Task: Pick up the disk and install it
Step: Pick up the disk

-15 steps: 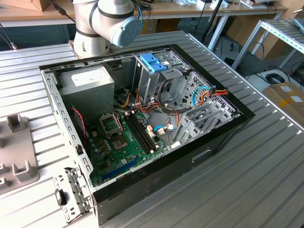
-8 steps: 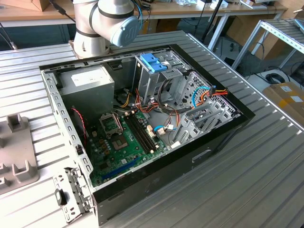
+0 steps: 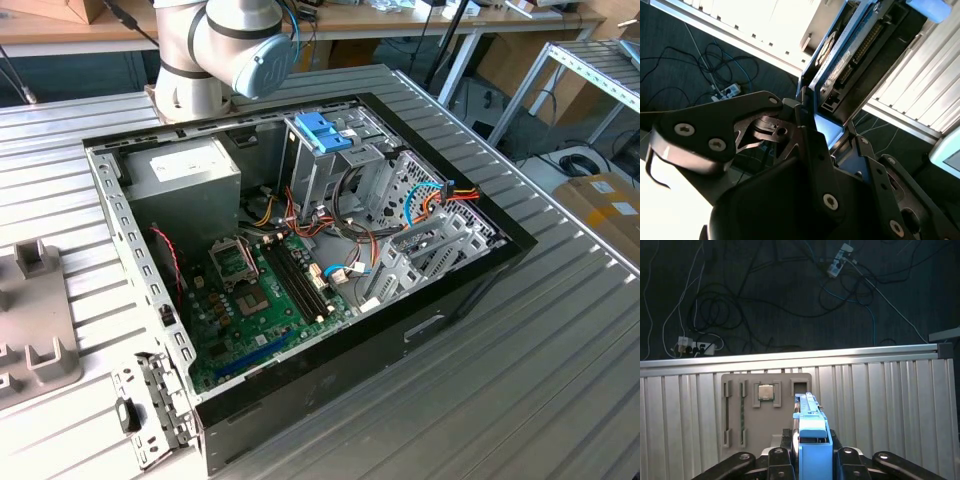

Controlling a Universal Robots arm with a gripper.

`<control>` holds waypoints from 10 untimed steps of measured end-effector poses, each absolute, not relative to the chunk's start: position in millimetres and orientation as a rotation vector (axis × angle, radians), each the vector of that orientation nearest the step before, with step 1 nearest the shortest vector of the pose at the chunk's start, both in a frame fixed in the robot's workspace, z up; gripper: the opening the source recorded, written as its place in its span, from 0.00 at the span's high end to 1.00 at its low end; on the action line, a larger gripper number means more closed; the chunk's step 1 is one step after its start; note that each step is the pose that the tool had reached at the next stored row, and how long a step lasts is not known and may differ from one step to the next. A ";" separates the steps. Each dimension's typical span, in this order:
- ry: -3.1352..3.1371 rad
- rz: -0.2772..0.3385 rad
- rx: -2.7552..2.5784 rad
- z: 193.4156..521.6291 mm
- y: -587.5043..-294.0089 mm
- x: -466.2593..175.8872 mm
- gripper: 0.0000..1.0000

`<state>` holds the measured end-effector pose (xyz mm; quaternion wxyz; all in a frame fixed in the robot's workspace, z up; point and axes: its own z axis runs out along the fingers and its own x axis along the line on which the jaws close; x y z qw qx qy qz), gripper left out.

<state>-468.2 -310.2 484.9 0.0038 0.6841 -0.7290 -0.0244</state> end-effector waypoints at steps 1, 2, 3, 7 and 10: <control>-2.284 -0.076 2.144 485.5 -310.3 -468.2 0.63; -2.285 -0.076 2.144 486.3 -310.3 -468.2 0.63; -2.285 -0.076 2.144 486.8 -310.2 -468.2 0.63; -2.285 -0.076 2.144 489.7 -310.2 -468.2 0.63; -2.285 -0.076 2.144 491.9 -310.3 -468.2 0.63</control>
